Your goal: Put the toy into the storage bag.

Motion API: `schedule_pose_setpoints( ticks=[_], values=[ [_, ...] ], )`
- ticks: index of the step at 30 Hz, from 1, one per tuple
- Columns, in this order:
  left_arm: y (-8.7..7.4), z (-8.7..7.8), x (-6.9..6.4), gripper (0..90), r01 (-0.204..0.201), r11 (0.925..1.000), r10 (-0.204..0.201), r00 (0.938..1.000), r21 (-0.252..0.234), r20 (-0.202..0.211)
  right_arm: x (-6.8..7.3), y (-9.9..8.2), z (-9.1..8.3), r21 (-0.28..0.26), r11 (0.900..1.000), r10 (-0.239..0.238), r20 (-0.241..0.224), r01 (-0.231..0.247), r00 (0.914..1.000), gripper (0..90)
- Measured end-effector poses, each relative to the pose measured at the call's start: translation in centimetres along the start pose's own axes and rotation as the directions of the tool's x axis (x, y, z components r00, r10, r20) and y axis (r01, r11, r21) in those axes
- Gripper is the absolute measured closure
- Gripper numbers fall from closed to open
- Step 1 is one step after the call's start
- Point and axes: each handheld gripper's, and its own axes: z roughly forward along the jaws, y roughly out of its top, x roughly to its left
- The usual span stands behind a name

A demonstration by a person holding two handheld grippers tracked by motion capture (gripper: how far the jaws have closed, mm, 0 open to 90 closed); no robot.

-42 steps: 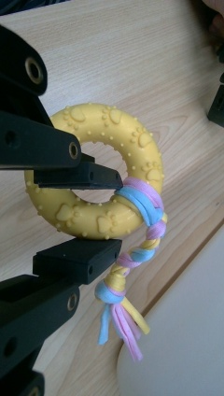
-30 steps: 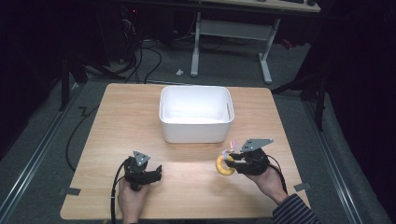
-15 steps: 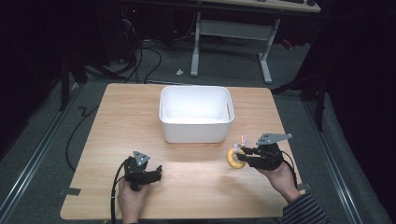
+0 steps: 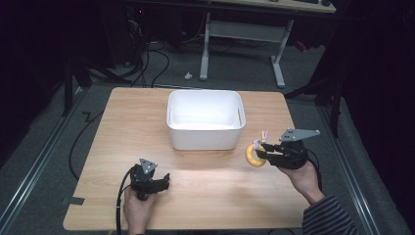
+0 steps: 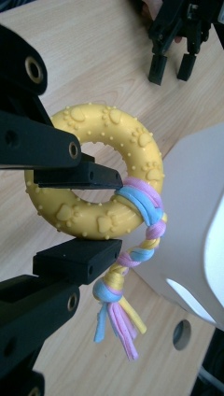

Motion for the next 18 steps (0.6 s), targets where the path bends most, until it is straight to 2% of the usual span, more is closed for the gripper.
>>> schedule_pose_setpoints(
  ticks=[6,10,13,18],
  values=[
    [0.0,0.0,0.0,16.0,0.0,1.0,0.0,1.0,0.0,0.0,-0.2,1.9,-0.5,-0.01,0.9995,-0.03,0.032,0.03,0.9991,65.7],
    [0.0,0.0,0.0,16.0,0.0,1.0,0.0,1.0,0.0,0.0,0.0,3.3,-1.0,-0.025,0.9985,-0.047,0.074,0.049,0.9962,65.6],
    [0.0,0.0,0.0,16.0,0.0,1.0,0.0,1.0,0.0,0.0,0.0,4.3,-1.4,-0.049,0.9976,-0.046,0.075,0.049,0.9961,65.6],
    [0.0,0.0,0.0,16.0,0.0,1.0,0.0,1.0,0.0,0.0,-0.1,5.7,-1.5,-0.058,0.9963,-0.058,0.075,0.063,0.9955,65.6]
  ],
)
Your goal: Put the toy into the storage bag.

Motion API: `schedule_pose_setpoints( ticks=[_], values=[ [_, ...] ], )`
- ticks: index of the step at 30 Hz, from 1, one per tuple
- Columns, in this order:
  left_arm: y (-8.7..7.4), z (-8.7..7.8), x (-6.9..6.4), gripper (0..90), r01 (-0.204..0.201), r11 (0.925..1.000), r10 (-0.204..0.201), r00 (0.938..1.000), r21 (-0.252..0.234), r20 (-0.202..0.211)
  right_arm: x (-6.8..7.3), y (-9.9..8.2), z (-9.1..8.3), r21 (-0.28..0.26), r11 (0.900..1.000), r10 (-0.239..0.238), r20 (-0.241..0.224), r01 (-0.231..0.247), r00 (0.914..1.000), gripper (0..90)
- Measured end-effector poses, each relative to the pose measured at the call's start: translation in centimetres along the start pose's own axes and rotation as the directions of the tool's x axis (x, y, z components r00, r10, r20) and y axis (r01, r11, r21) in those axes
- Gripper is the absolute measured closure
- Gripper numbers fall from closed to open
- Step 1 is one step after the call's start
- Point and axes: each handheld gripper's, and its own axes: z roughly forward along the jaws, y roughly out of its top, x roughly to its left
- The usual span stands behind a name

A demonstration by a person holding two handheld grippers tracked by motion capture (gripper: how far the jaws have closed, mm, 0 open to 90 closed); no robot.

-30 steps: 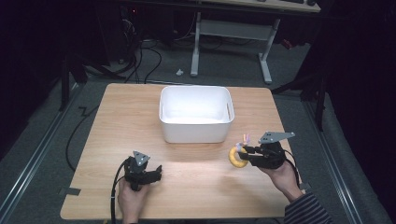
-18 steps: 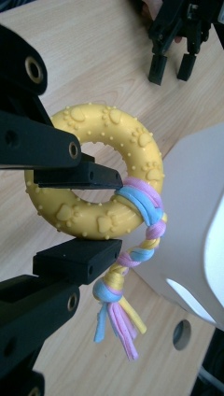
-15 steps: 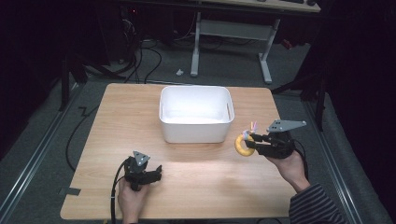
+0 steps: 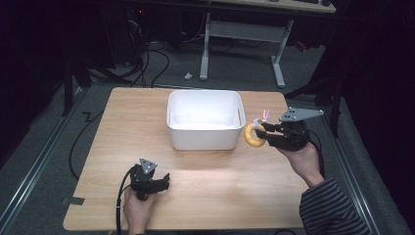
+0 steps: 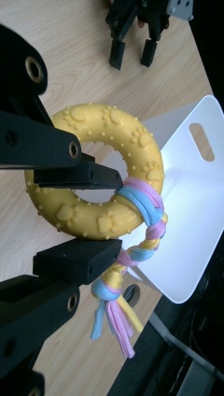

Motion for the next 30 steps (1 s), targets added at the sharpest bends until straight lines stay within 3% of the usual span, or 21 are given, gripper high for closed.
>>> schedule_pose_setpoints(
  ticks=[15,30],
  values=[
    [0.0,0.0,0.0,16.0,0.0,1.0,0.0,1.0,0.0,0.0,0.8,3.8,2.1,0.026,0.9955,-0.092,0.011,0.091,0.9957,65.6],
    [0.0,0.0,0.0,16.0,0.001,1.0,-0.001,1.0,0.0,0.001,0.5,6.1,4.2,0.034,0.9957,-0.086,-0.008,0.087,0.9962,65.7]
  ],
)
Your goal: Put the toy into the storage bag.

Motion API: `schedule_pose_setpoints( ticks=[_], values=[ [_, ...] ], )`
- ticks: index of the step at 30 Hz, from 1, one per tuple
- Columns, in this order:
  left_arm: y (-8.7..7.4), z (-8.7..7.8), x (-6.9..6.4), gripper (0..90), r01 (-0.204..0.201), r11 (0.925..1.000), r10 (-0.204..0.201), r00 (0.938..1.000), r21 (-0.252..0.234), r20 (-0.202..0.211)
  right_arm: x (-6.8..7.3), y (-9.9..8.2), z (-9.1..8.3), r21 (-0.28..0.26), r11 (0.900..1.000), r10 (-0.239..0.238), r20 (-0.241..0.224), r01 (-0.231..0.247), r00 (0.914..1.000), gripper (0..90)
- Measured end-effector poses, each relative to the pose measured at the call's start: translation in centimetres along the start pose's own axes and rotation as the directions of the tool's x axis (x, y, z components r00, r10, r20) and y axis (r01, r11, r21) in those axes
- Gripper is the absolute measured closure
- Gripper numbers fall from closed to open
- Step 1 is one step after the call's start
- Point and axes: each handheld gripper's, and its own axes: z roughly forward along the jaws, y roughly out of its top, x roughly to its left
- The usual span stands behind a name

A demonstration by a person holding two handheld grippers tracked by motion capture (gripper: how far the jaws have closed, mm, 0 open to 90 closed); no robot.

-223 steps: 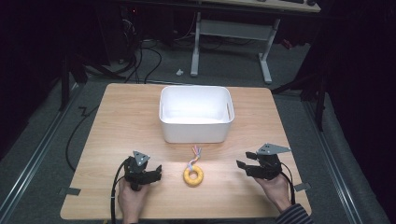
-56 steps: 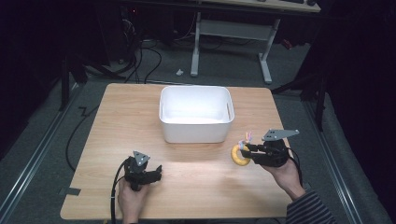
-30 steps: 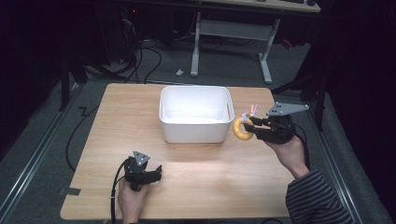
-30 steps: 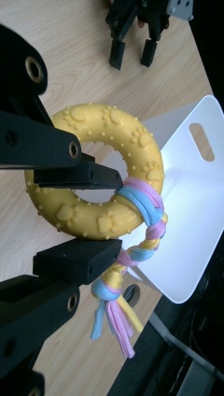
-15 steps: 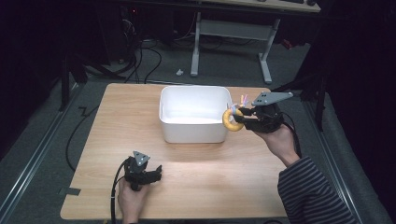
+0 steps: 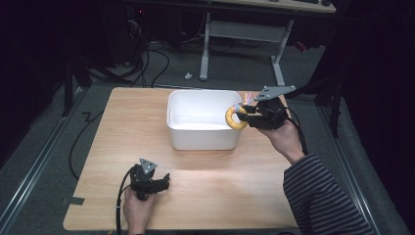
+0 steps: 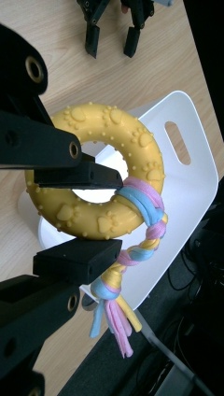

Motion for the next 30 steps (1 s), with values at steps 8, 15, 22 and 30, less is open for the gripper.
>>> schedule_pose_setpoints(
  ticks=[8,15,22,30],
  values=[
    [0.0,0.0,0.0,16.0,0.0,1.0,0.0,1.0,0.0,0.0,0.4,0.7,1.3,0.004,0.9998,-0.021,-0.01,0.021,0.9997,65.6],
    [0.0,0.0,0.0,16.0,-0.001,1.0,0.001,1.0,0.0,-0.001,0.4,0.8,2.6,0.012,0.9999,-0.011,-0.039,0.011,0.9992,65.6],
    [0.0,0.0,0.0,16.0,-0.001,1.0,0.001,1.0,0.001,-0.001,0.6,1.1,3.9,0.029,0.9994,-0.019,-0.05,0.021,0.9986,65.6],
    [0.0,0.0,0.0,16.0,0.0,1.0,0.0,1.0,0.0,-0.001,0.8,1.2,5.1,0.049,0.9985,-0.02,-0.057,0.022,0.9982,65.6]
  ],
)
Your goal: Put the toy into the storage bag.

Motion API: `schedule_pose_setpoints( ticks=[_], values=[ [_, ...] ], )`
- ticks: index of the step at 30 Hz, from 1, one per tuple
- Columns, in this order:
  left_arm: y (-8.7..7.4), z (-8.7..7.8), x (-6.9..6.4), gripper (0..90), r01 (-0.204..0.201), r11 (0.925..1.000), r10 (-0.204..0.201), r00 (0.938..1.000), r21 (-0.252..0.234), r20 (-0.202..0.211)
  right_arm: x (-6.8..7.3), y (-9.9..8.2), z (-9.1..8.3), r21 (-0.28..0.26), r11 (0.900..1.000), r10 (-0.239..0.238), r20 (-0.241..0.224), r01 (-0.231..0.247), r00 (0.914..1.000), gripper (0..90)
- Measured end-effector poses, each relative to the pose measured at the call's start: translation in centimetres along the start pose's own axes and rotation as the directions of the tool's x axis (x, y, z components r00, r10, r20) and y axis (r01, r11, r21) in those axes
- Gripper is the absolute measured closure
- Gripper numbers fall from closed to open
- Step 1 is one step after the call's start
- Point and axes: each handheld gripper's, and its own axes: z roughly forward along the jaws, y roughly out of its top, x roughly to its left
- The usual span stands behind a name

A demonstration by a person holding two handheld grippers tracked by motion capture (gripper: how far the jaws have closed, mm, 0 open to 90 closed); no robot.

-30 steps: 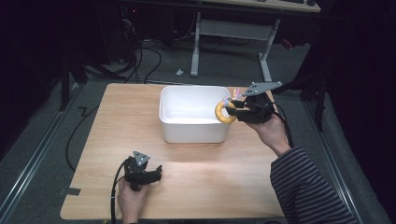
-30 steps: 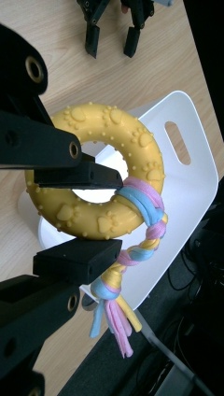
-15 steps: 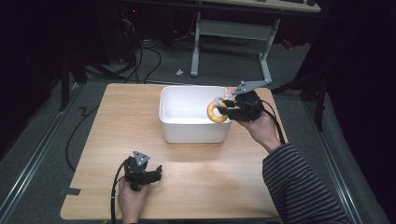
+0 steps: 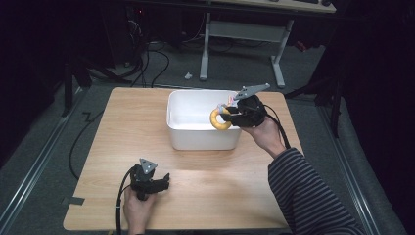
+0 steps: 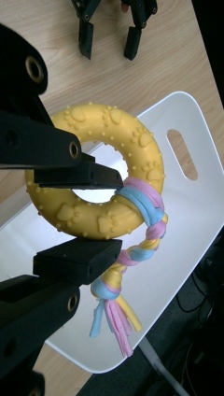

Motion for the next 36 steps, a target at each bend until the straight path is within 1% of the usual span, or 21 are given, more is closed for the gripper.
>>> schedule_pose_setpoints(
  ticks=[14,20,23,27,31,36],
  values=[
    [0.0,0.0,0.0,16.0,0.0,1.0,0.0,1.0,0.0,-0.001,-0.3,0.1,1.6,0.029,0.9995,0.015,0.0,-0.015,0.9999,65.6],
    [0.0,0.0,0.0,16.0,0.0,1.0,0.0,1.0,0.0,-0.001,-0.6,0.2,2.5,0.045,0.9987,0.021,0.008,-0.022,0.9997,65.6],
    [0.0,0.0,0.0,16.0,-0.001,1.0,0.001,1.0,0.0,-0.001,-0.7,0.2,2.9,0.06,0.9976,0.035,0.016,-0.036,0.9993,65.6],
    [0.0,0.0,0.0,16.0,-0.001,1.0,0.001,1.0,0.0,-0.001,-1.0,0.2,3.3,0.067,0.9969,0.04,0.022,-0.041,0.999,65.6],
    [0.0,0.0,0.0,16.0,-0.001,1.0,0.001,1.0,0.0,-0.001,-1.2,0.1,3.6,0.07,0.9957,0.059,0.024,-0.06,0.998,65.5],
    [0.0,0.0,0.0,16.0,-0.001,1.0,0.001,1.0,0.001,-0.001,-1.5,0.1,4.2,0.089,0.994,0.061,0.04,-0.065,0.9973,65.5]
  ],
)
